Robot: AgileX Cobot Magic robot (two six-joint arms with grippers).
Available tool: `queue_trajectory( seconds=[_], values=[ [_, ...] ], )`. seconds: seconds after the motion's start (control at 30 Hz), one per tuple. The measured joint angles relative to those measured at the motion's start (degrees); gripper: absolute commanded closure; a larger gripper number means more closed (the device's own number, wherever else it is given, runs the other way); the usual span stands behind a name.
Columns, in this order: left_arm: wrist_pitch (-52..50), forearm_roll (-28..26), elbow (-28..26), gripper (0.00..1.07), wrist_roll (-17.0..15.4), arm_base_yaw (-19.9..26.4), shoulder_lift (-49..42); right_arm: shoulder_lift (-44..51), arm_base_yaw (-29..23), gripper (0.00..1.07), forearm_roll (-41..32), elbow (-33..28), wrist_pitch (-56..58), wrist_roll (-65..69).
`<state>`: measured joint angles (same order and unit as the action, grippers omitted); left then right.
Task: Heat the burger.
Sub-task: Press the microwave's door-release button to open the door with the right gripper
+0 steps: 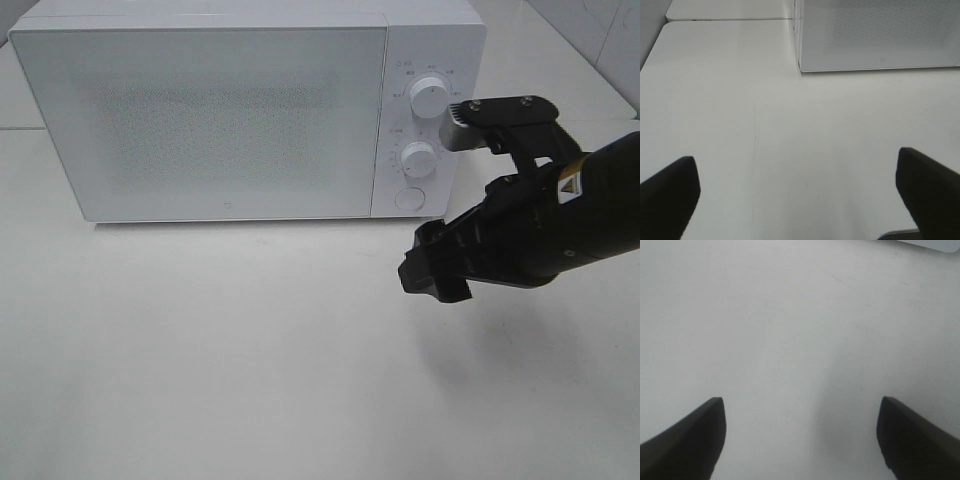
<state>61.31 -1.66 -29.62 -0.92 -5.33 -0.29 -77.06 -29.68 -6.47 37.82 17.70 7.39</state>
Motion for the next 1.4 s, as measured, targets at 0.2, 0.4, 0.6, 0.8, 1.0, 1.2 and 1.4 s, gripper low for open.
queue_trajectory(
  seconds=[0.2,0.4,0.6,0.8,1.0,1.2,1.4],
  values=[
    [0.0,0.0,0.0,0.07,0.0,0.0,0.0,6.59,0.0,0.29,1.66,0.0,8.31,0.0],
    [0.0,0.0,0.0,0.07,0.0,0.0,0.0,15.87,0.0,0.31,1.83,0.0,16.62,0.0],
    [0.0,0.0,0.0,0.07,0.0,0.0,0.0,27.04,0.0,0.31,2.01,0.0,23.38,0.0],
    [0.0,0.0,0.0,0.07,0.0,0.0,0.0,37.87,4.64,0.31,2.23,0.0,30.94,-0.11],
    [0.0,0.0,0.0,0.07,0.0,0.0,0.0,47.04,12.49,0.31,2.64,-0.23,36.27,-2.69],
    [0.0,0.0,0.0,0.07,0.0,0.0,0.0,58.56,18.11,0.31,2.64,-3.09,38.73,-2.98],
    [0.0,0.0,0.0,0.07,0.0,0.0,0.0,69.96,23.49,0.31,2.69,-6.47,41.6,-2.98]
  ],
)
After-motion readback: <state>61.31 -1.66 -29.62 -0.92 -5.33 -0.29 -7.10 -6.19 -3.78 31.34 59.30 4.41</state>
